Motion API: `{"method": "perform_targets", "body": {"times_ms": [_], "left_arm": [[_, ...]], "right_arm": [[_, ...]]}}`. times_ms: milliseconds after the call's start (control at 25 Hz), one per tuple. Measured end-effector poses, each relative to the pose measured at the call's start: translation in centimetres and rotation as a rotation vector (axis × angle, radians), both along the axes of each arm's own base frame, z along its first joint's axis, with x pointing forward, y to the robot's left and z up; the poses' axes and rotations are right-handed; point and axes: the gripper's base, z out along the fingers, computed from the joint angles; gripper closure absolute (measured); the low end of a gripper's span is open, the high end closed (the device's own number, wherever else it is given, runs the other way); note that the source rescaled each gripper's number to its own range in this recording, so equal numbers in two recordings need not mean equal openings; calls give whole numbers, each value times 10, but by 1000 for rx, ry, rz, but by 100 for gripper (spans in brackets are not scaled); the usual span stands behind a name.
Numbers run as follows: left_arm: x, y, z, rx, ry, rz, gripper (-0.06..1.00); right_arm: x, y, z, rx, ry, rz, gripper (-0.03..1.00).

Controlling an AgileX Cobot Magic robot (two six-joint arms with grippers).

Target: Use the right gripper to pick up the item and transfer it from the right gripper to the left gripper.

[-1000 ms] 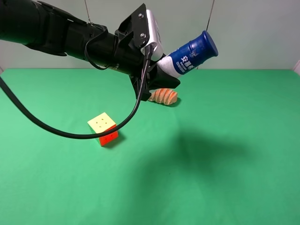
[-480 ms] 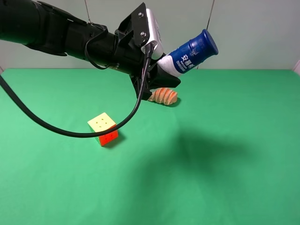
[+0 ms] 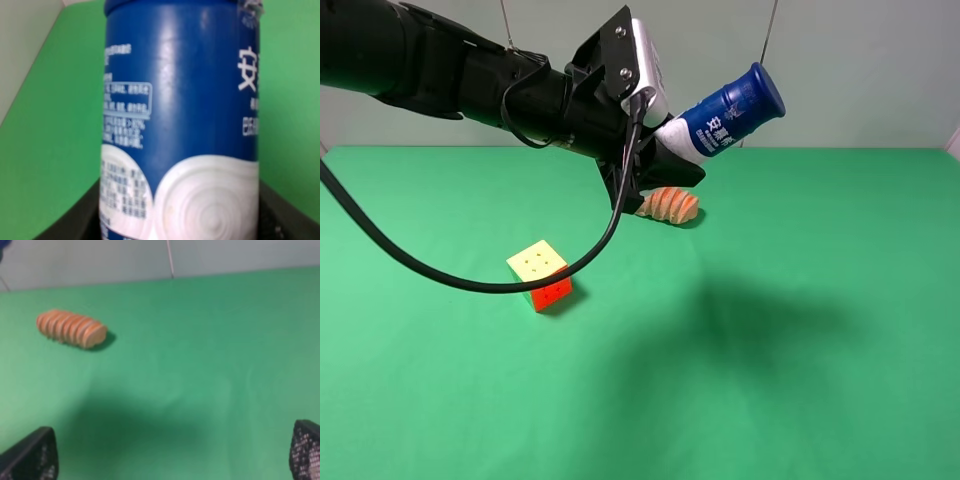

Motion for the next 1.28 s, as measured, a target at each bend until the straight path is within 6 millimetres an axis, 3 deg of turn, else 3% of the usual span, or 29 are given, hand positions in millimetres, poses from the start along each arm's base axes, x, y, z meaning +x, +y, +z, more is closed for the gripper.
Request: {"method": "perform_targets", "body": {"times_ms": [200,680,1280], "left_arm": [[0,0,0,0,0,0,89],[0,0,0,-1,1,1,89],[2,1,0,7,-5,24,89]], "right_arm": [[2,1,-9,-8,46,4,-3],[2,1,-9,-9,45,-5,-3],[2,1,-9,-3,45,-267,-3]]}}
